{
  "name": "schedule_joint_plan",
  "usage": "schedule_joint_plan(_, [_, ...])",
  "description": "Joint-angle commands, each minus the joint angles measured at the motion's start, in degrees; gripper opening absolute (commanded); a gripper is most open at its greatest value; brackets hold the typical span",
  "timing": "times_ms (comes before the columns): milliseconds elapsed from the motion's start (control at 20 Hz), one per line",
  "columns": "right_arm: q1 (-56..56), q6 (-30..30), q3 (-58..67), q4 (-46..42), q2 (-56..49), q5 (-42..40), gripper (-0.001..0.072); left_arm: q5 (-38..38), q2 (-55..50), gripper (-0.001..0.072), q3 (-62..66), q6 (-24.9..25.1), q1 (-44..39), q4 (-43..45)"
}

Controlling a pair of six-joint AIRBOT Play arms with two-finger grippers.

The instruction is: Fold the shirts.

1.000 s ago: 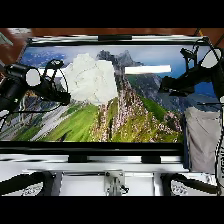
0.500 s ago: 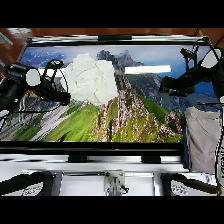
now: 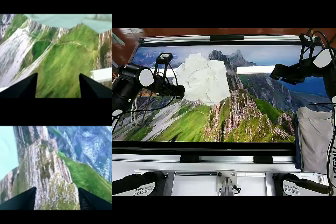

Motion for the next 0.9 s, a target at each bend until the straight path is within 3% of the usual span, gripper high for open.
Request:
schedule_joint_plan(0, [0.1, -0.1, 0.0, 1.0, 0.0, -0.7, 0.0625, 12.6, -2.7, 0.0605, 0.0, -0.6, 0.1, 0.1])
schedule_joint_plan(100, [0.1, -1.2, 0.0, 1.0, 0.0, 0.2, 0.0625, 15.5, -9.0, 0.0652, 2.1, -0.6, 0.9, -0.6])
schedule_joint_plan(150, [0.1, -1.2, 0.0, 1.0, 0.0, 0.4, 0.0625, 15.0, -12.9, 0.0720, 3.7, -0.5, 1.5, -1.8])
schedule_joint_plan(300, [0.1, -1.4, 0.0, 1.6, 0.0, 3.7, 0.0625, 13.5, -24.3, 0.0720, 10.0, 1.3, 3.4, -6.1])
schedule_joint_plan(500, [0.1, -2.7, 0.0, 1.6, 0.0, 6.2, 0.0625, 14.0, -31.7, 0.0720, 15.5, 1.4, 4.5, -6.1])
schedule_joint_plan(550, [0.1, -2.6, 0.0, 1.6, 0.0, 6.2, 0.0625, 13.9, -32.2, 0.0594, 16.0, 1.5, 4.5, -6.5])
schedule_joint_plan(600, [0.1, -2.0, 0.0, 1.7, 0.0, 6.4, 0.0625, 13.4, -32.2, 0.0157, 16.3, 1.5, 4.5, -7.1])
schedule_joint_plan(650, [0.1, -1.4, 0.0, 1.9, 0.0, 6.9, 0.0625, 11.7, -31.8, 0.0056, 17.4, 1.7, 4.6, -7.6])
schedule_joint_plan(850, [-0.3, -1.3, 2.3, 3.2, 1.4, 6.2, 0.0625, 5.0, -23.7, 0.0054, 25.6, 12.3, 4.2, -11.0])
